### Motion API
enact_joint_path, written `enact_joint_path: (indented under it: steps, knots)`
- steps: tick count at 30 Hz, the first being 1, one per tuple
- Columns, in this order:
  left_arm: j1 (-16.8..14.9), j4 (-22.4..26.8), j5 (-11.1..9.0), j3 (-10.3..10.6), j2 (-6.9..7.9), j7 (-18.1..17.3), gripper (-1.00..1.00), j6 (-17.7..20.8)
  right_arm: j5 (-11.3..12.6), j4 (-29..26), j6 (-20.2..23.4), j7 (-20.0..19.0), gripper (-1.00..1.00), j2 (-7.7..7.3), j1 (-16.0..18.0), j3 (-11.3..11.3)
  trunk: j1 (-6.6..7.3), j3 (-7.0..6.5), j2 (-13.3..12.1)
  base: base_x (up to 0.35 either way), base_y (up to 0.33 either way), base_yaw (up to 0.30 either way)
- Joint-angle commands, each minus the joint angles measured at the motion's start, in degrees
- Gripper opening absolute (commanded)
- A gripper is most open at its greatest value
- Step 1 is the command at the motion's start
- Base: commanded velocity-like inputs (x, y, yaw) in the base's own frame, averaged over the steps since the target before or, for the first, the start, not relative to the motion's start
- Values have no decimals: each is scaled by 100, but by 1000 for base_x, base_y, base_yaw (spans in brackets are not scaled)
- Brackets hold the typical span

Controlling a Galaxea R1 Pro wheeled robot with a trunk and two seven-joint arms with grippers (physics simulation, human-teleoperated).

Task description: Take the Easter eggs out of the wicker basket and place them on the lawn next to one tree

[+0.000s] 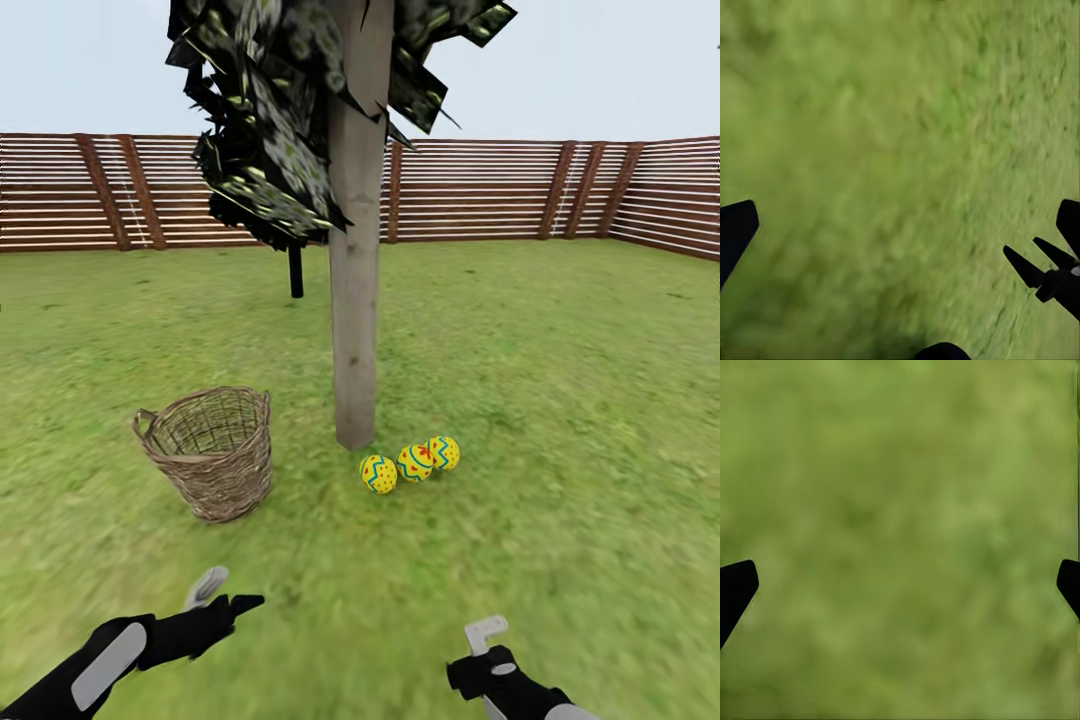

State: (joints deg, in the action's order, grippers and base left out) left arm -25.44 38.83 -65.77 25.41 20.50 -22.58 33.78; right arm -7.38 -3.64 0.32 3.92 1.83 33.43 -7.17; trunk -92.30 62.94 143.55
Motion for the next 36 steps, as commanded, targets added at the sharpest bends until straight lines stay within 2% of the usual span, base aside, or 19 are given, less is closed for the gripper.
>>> enact_joint_path:
  steps: [1, 4, 6, 10, 17, 22, 25, 28, 29, 33, 36]
  knots:
    - [-5, 101, -27, 25, -45, 184, 100, -6, -44, 4, -97, 30, 100, 2, -9, -30, 3, -18, 0, 0, 0, 0]
    - [-5, 348, -24, 42, -112, 551, 100, -17, -44, 4, -204, 30, 100, -5, -17, -30, 11, -85, -4, 0, 0, 0]
    - [-5, 440, -24, 48, -227, 868, 100, -21, -44, 10, -236, 30, 100, -6, -21, -30, 16, -129, -6, 0, 0, 0]
    - [-5, 481, -24, 58, -343, 1314, 100, -21, -53, 7, -253, 30, 100, 1, -91, -37, 27, -217, -12, 0, 0, 0]
    - [-5, 478, -3, 61, -367, 1432, 100, -21, -57, 4, -260, 30, 100, -13, -130, -30, 45, -373, -21, 0, 0, 0]
    - [-5, 442, 219, 54, -371, 1440, 100, -29, -54, 11, -260, 35, 100, -1, -142, -37, 58, -483, -28, 0, 0, 0]
    - [-5, 429, 280, 52, -371, 1478, 100, -29, -55, 30, -262, 42, 100, 1, -150, -35, 84, -546, -68, 0, 0, 0]
    - [-5, 451, 302, 52, -393, 2012, 100, -34, -55, 61, -263, 55, 100, 2, -152, -32, 149, -600, -189, 0, 0, 0]
    - [-5, 467, 302, 52, -440, 2319, 100, -47, -45, 75, -262, 69, 100, 6, -152, -33, 171, -618, -229, 0, 0, 0]
    - [-5, 470, 307, 52, -574, 2737, 100, -85, -23, 155, -266, 87, 100, 3, -178, -31, 259, -689, -389, 0, 0, 0]
    - [-5, 438, 316, 57, -624, 2817, 100, -102, -5, 180, -269, 96, 100, -15, -200, -30, 325, -743, -509, 0, 0, 0]
